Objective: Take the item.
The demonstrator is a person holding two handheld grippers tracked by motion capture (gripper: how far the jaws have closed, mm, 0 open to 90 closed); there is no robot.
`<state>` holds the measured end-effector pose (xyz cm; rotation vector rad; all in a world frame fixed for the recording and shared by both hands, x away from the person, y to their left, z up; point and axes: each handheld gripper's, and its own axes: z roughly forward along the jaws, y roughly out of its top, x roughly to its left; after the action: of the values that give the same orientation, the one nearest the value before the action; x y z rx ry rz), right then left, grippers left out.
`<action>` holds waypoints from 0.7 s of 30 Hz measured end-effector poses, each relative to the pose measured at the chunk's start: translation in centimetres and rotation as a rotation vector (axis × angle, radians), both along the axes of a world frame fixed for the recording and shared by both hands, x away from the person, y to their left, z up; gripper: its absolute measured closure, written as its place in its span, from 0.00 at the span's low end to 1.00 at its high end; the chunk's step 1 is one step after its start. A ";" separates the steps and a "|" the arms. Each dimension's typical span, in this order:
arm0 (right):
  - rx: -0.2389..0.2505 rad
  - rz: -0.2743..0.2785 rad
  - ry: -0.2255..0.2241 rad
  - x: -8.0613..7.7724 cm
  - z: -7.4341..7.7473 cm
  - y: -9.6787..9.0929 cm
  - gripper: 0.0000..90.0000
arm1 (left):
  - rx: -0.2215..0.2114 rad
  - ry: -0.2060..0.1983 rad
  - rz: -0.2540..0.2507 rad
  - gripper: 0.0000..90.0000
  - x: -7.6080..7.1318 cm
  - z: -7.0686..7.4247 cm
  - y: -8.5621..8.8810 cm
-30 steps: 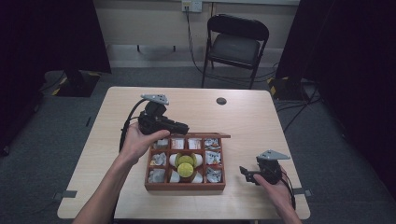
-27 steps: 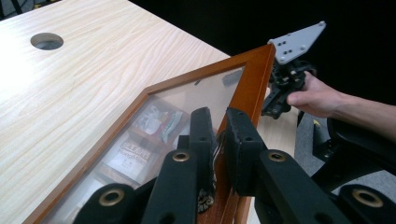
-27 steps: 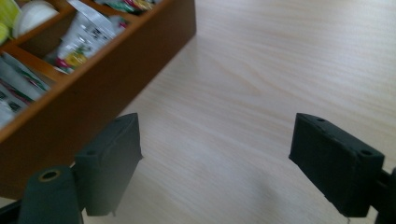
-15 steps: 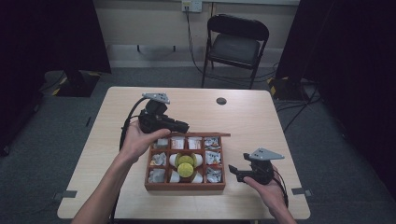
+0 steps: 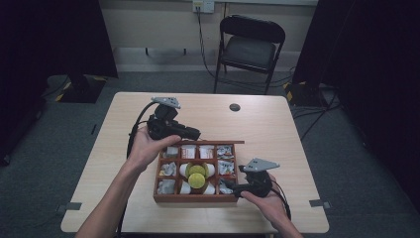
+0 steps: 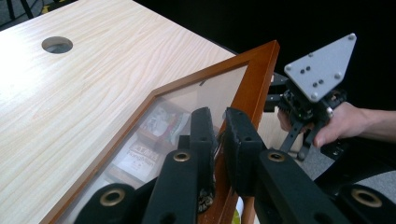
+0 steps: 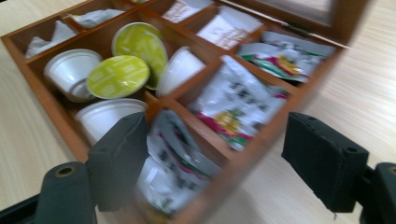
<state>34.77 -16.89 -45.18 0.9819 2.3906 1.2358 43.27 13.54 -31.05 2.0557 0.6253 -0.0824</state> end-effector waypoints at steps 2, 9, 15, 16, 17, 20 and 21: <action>-0.004 0.027 0.001 0.0 0.0 1.3 0.25 | -0.005 0.008 -0.002 0.91 -0.1 -0.1 0.0; -0.017 0.088 -0.005 -0.5 0.0 3.7 0.29 | 0.010 -0.010 0.002 0.91 -0.3 0.0 -0.1; -0.045 0.166 0.003 -0.3 0.1 7.3 0.36 | -0.012 0.002 -0.005 0.91 -0.2 -0.2 0.1; -0.056 0.182 0.006 -0.2 0.0 7.9 0.37 | -0.016 0.006 -0.006 0.91 -0.1 -0.3 0.1; -0.056 0.182 0.006 -0.2 0.0 7.9 0.37 | -0.016 0.006 -0.006 0.91 -0.1 -0.3 0.1; -0.095 0.200 0.012 0.1 -0.5 9.5 0.39 | -0.002 0.005 -0.017 0.91 -0.3 -0.3 0.1; -0.095 0.200 0.012 0.1 -0.5 9.5 0.39 | -0.002 0.005 -0.017 0.91 -0.3 -0.3 0.1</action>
<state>34.86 -7.34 -45.68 0.7388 2.5826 1.1700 42.94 13.60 -31.36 2.0593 0.6109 -0.0977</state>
